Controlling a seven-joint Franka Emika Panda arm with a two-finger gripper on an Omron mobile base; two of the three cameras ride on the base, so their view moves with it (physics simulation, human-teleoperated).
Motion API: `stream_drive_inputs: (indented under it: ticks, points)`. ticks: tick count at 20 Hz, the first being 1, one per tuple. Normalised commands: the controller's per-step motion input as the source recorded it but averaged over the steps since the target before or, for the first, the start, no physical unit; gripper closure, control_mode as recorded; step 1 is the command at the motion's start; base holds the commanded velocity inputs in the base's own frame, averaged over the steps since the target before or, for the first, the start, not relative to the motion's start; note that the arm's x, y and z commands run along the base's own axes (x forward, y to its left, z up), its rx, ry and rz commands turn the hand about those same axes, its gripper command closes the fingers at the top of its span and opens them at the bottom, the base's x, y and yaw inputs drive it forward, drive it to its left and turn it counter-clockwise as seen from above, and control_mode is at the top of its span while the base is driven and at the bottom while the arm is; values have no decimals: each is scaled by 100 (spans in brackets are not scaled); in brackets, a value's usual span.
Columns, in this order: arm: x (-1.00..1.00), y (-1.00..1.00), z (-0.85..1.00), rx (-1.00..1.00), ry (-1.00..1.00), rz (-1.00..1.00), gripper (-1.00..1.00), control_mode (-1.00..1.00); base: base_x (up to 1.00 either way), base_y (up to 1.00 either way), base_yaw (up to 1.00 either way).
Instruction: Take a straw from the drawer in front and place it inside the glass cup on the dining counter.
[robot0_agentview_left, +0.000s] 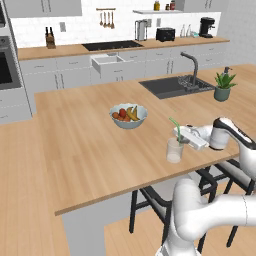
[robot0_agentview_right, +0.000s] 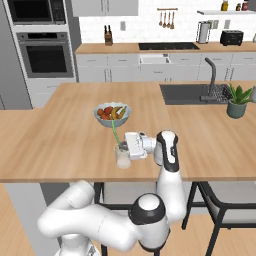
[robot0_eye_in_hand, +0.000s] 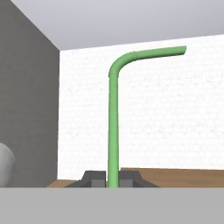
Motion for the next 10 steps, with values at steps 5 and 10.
stream_drive_inputs:
  ticks: [5,10]
  points:
    - [22,0,-6,0,-3,3,100,-100,0,0,0]
    - [26,-1,-13,0,-5,3,100,-100,0,0,0]
